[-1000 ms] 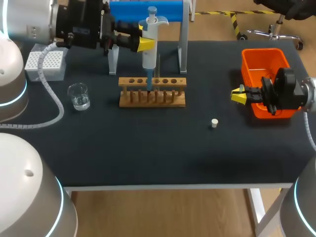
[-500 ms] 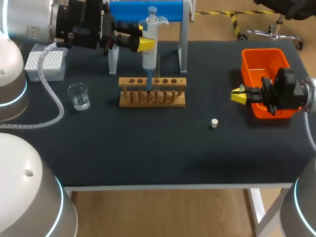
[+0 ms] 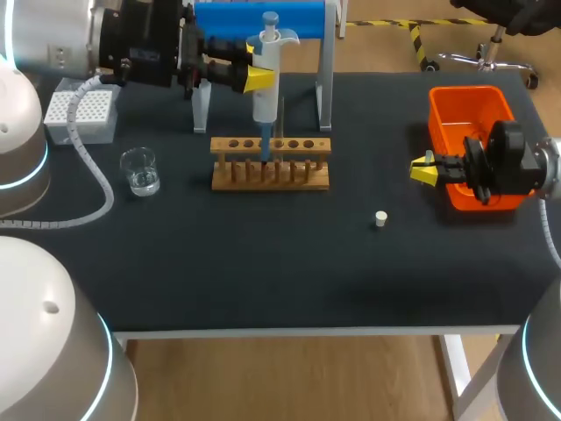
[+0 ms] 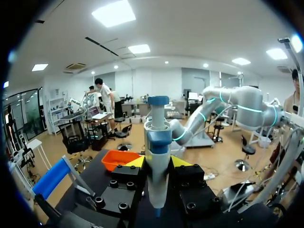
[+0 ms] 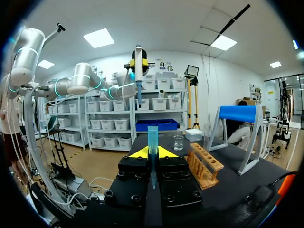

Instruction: Invert the test tube, pick up the pipette, mount the tip to pipette, aspirate from beaker and dispense into the tube, eject the tip, return the pipette, and cap with the stopper.

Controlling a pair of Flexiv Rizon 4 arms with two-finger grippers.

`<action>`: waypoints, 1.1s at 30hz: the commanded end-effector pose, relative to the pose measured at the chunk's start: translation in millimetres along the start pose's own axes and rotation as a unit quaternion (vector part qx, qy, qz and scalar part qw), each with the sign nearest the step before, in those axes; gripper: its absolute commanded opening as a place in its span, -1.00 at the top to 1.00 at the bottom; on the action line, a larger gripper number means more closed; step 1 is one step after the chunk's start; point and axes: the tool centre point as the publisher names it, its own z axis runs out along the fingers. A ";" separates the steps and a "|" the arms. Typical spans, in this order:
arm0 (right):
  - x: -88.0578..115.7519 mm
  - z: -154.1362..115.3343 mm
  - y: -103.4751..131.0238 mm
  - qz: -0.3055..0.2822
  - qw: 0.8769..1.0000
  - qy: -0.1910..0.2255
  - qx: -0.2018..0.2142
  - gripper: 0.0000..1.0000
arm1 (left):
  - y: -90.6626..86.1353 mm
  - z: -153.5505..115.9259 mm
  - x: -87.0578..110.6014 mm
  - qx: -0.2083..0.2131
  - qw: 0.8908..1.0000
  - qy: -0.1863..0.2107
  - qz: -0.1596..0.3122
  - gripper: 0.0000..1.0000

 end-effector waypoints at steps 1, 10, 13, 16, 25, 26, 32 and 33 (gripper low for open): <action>3.7 11.5 0.8 -0.001 1.000 0.001 0.006 1.00 | -0.4 -0.5 0.7 -0.001 1.000 -0.001 0.000 1.00; 10.0 54.5 -1.4 -0.003 1.000 0.016 0.010 1.00 | -0.4 -0.5 0.7 -0.001 1.000 -0.001 0.000 1.00; 11.1 71.0 -3.7 -0.003 1.000 0.021 0.007 1.00 | -0.4 -0.5 0.7 -0.001 1.000 -0.001 0.000 1.00; 11.9 87.3 -6.1 -0.003 1.000 0.026 0.003 1.00 | -0.4 -0.5 0.7 -0.001 1.000 -0.001 0.000 1.00; 22.3 138.4 -4.7 0.005 0.998 0.053 -0.022 1.00 | -0.4 -0.5 0.7 -0.001 1.000 -0.001 0.000 1.00; 24.7 142.0 -4.2 0.010 0.998 0.056 -0.026 1.00 | -0.4 -0.5 0.7 -0.001 1.000 -0.001 0.000 1.00; 24.7 142.0 -4.2 0.010 0.998 0.056 -0.026 1.00 | -0.4 -0.5 0.7 -0.001 1.000 -0.001 0.000 1.00; 24.7 142.0 -4.2 0.010 0.998 0.056 -0.026 1.00 | -0.4 -0.5 0.7 -0.001 1.000 -0.001 0.000 1.00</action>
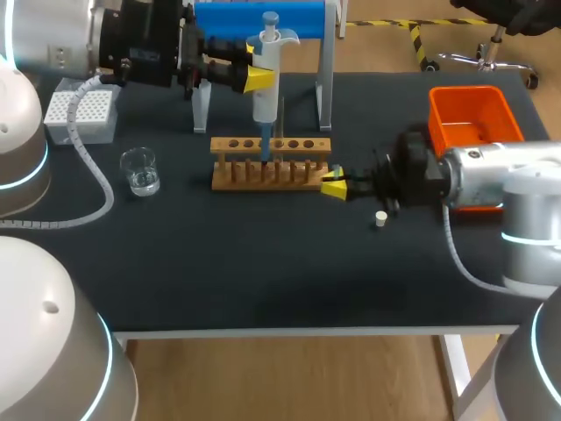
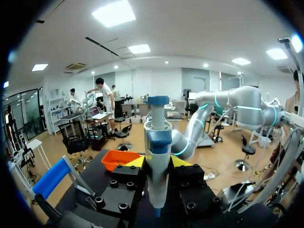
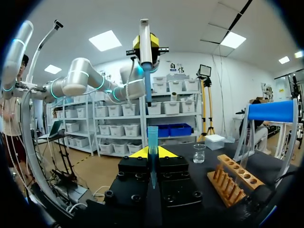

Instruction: Invert the test tube, pick up the pipette, mount the tip to pipette, aspirate from beaker and dispense into the tube, eject the tip, return the pipette, and cap with the stopper.

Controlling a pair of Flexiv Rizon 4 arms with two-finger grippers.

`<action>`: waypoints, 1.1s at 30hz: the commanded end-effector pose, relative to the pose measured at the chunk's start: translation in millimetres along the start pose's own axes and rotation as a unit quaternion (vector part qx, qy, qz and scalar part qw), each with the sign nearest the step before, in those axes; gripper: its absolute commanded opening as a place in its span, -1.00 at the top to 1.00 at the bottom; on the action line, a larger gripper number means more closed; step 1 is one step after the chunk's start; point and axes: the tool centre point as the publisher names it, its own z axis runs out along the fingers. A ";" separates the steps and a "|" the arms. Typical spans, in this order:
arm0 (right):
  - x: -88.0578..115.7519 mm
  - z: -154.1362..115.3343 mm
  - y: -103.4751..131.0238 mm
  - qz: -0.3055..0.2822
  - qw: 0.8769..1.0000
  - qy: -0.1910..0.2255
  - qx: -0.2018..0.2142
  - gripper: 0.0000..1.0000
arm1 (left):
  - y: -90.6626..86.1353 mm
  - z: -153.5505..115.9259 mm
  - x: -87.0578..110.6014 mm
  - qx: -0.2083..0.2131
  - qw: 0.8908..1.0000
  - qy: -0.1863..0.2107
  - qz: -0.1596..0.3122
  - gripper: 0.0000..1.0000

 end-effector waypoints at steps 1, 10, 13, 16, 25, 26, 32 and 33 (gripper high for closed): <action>-0.8 0.1 -0.9 0.000 1.000 0.001 0.000 1.00 | -0.4 -0.5 0.7 -0.001 1.000 -0.001 0.000 1.00; -0.8 0.1 -0.9 0.000 1.000 0.001 0.000 1.00 | -0.4 -0.5 0.7 -0.001 1.000 -0.001 0.000 1.00; -0.8 0.1 -0.9 0.000 1.000 0.001 0.000 1.00 | -0.4 -0.5 0.7 -0.001 1.000 -0.001 0.000 1.00; -0.8 0.1 -0.9 0.000 1.000 0.001 0.000 1.00 | -0.4 -0.5 0.7 -0.001 1.000 -0.001 0.000 1.00; 0.8 18.5 1.0 -0.004 1.000 0.001 0.005 1.00 | -0.4 -0.5 0.7 -0.001 1.000 -0.001 0.000 1.00; 0.8 22.1 2.3 -0.005 1.000 -0.002 0.005 1.00 | -0.4 -0.5 0.7 -0.001 1.000 -0.001 0.000 1.00; 0.3 41.1 7.4 -0.010 1.000 -0.008 0.004 1.00 | -0.4 -0.5 0.7 -0.001 1.000 -0.001 0.000 1.00; -0.1 43.4 7.7 -0.010 1.000 -0.011 0.002 1.00 | -0.4 -0.5 0.7 -0.001 1.000 -0.001 0.000 1.00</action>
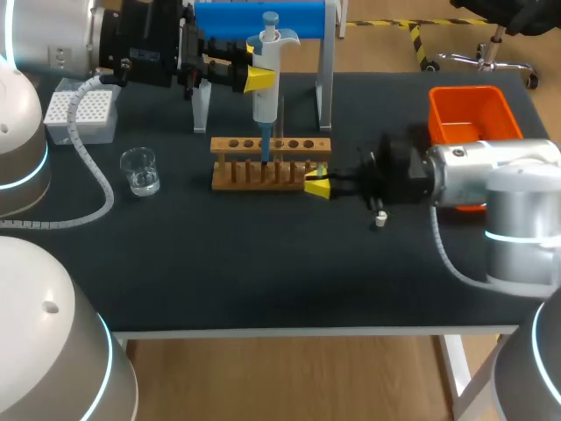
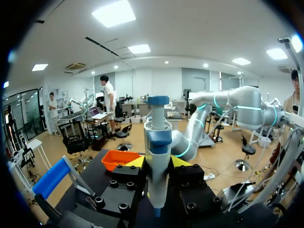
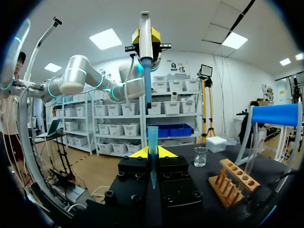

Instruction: Invert the test tube, pick up the pipette, mount the tip to pipette, aspirate from beaker and dispense into the tube, eject the tip, return the pipette, and cap with the stopper.

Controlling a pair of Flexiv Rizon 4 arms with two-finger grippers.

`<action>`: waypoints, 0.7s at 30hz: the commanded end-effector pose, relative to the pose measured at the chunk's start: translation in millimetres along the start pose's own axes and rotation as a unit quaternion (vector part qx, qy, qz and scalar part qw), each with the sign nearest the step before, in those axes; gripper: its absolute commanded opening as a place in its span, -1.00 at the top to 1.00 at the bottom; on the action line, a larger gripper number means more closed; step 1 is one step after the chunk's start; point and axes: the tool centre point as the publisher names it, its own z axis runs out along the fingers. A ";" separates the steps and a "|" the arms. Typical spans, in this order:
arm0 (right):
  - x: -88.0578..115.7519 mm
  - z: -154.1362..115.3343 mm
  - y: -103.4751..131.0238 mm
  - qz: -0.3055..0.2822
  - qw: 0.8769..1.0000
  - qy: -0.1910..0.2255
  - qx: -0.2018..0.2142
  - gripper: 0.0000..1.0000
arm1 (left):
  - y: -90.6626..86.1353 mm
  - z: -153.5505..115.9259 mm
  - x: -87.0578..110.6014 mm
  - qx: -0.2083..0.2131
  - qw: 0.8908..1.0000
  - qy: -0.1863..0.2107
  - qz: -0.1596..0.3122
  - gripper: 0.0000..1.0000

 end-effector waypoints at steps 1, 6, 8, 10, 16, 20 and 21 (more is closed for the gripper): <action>-1.4 18.5 1.9 -0.001 1.000 -0.008 -0.003 1.00 | -0.4 -0.5 0.7 -0.001 1.000 -0.001 0.000 1.00; -0.3 38.5 1.4 -0.001 1.000 -0.002 -0.006 1.00 | -0.4 -0.5 0.7 -0.001 1.000 -0.001 0.000 1.00; 0.0 46.1 1.6 -0.001 1.000 0.000 -0.008 1.00 | -0.4 -0.5 0.7 -0.001 1.000 -0.001 0.000 1.00; 0.8 52.7 0.9 -0.002 1.000 0.004 -0.008 1.00 | -0.4 -0.5 0.7 -0.001 1.000 -0.001 0.000 1.00; 3.5 66.4 -0.9 -0.004 1.000 0.013 -0.002 1.00 | -0.4 -0.5 0.7 -0.001 1.000 -0.001 0.000 1.00; 3.7 66.8 -0.7 -0.003 1.000 0.013 -0.003 1.00 | -0.4 -0.5 0.7 -0.001 1.000 -0.001 0.000 1.00; 3.7 66.8 -0.7 -0.003 1.000 0.013 -0.003 1.00 | -0.4 -0.5 0.7 -0.001 1.000 -0.001 0.000 1.00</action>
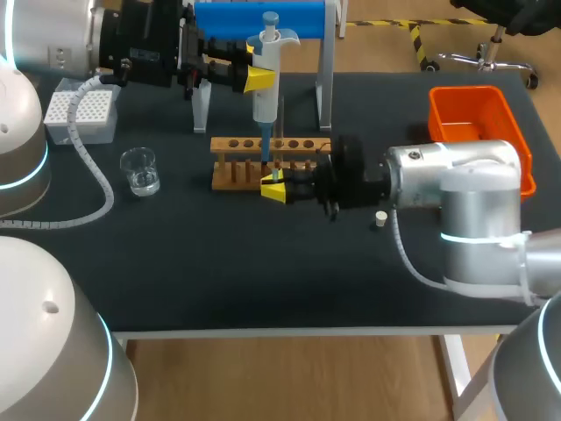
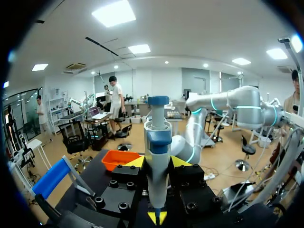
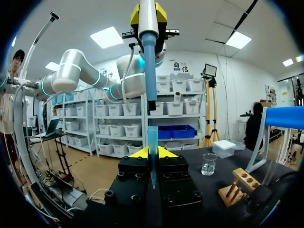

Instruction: Invert the test tube, pick up the pipette, mount the tip to pipette, aspirate from beaker and dispense into the tube, eject the tip, return the pipette, and cap with the stopper.

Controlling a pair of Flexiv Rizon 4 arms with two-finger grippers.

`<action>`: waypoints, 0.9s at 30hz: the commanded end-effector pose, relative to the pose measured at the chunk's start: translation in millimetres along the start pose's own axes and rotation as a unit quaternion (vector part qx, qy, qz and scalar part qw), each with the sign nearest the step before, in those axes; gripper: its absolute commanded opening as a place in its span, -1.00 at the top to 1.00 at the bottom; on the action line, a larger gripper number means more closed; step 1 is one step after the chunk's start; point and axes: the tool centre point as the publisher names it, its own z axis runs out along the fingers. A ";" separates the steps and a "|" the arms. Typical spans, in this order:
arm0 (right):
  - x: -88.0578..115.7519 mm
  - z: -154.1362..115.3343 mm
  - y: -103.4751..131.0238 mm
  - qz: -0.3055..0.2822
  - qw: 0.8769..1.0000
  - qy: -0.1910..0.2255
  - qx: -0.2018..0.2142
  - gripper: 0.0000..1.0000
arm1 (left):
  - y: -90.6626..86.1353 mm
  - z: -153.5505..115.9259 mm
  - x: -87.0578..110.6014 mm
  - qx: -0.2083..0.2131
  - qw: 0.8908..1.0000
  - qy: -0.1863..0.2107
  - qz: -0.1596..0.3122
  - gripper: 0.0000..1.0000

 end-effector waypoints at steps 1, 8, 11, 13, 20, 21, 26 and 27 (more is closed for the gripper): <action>-1.3 1.7 -1.6 0.000 1.000 0.001 0.000 1.00 | -0.4 -0.5 0.7 -0.001 1.000 -0.001 0.000 1.00; -1.3 1.7 -1.6 0.000 1.000 0.001 0.000 1.00 | -0.4 -0.5 0.7 -0.001 1.000 -0.001 0.000 1.00; -1.3 1.7 -1.6 0.000 1.000 0.001 0.000 1.00 | -0.3 0.4 1.9 0.003 1.000 -0.001 -0.002 1.00; -1.3 1.7 -1.6 0.000 1.000 0.001 0.000 1.00 | -0.1 0.7 2.4 0.004 1.000 -0.002 -0.004 1.00; -1.3 1.7 -1.6 0.000 1.000 0.001 0.000 1.00 | 0.7 -0.1 4.9 0.012 1.000 -0.010 -0.013 1.00; -1.3 1.7 -1.6 0.000 1.000 0.001 0.000 1.00 | 0.7 -0.4 5.1 0.012 1.000 -0.012 -0.014 1.00; -1.3 1.7 -1.6 0.000 1.000 0.001 0.000 1.00 | 1.2 -1.5 5.5 0.016 1.000 -0.020 -0.017 1.00; -1.3 1.7 -1.6 0.000 1.000 0.001 0.000 1.00 | 1.3 -1.6 5.5 0.017 0.999 -0.021 -0.018 1.00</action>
